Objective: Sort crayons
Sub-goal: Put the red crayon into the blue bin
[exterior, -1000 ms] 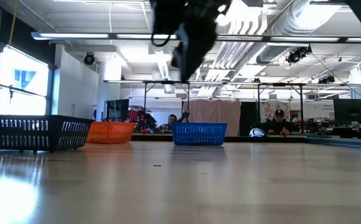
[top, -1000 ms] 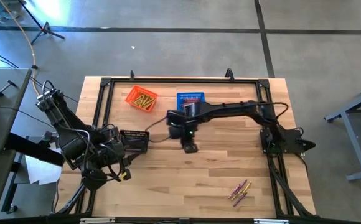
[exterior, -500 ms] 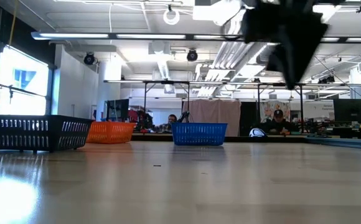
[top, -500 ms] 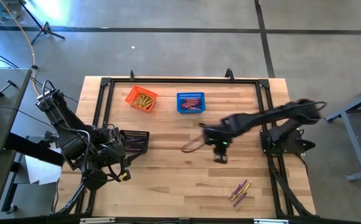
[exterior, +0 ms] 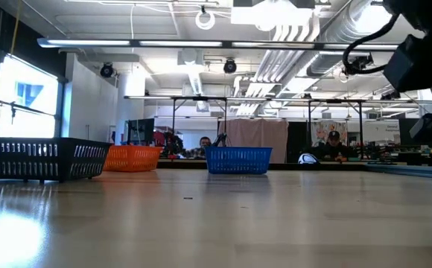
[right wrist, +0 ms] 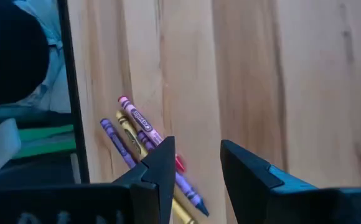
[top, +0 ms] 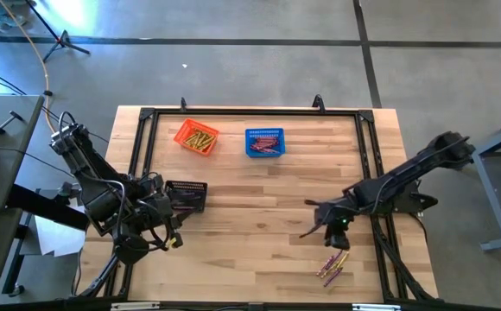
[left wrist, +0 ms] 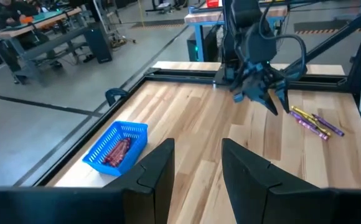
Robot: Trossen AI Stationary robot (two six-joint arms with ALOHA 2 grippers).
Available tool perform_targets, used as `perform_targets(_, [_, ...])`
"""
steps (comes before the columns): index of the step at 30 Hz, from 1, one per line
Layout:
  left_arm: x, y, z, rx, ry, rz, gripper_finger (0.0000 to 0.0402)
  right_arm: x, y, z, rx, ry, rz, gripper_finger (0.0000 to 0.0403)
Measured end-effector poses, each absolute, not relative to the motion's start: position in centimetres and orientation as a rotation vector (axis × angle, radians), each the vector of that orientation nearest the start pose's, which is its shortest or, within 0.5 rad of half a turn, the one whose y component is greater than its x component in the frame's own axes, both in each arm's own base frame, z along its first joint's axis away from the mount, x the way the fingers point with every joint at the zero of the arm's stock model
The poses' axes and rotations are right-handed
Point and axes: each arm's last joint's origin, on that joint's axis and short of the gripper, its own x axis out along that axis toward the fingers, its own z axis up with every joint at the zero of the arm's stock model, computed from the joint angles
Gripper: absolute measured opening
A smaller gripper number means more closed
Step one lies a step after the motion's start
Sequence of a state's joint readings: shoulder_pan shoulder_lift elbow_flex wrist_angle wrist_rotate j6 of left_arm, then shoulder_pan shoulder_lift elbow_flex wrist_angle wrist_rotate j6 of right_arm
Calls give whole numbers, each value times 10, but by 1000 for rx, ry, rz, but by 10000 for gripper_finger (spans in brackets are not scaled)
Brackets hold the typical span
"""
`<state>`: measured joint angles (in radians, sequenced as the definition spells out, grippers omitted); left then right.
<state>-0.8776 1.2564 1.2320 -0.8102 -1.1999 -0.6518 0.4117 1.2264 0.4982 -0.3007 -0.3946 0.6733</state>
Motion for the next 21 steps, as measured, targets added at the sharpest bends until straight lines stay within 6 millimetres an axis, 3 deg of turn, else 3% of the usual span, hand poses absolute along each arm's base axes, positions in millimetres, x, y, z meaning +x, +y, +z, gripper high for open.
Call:
perform_targets(10, [172, -165, 351, 84, 290, 423, 117, 173, 103, 146, 259, 1166, 477, 112])
perform_targets(16, [172, -165, 351, 88, 278, 437, 117, 177, 105, 149, 281, 1111, 441, 112])
perform_targets(21, [172, -165, 351, 68, 269, 446, 117, 178, 115, 154, 184, 1011, 571, 112])
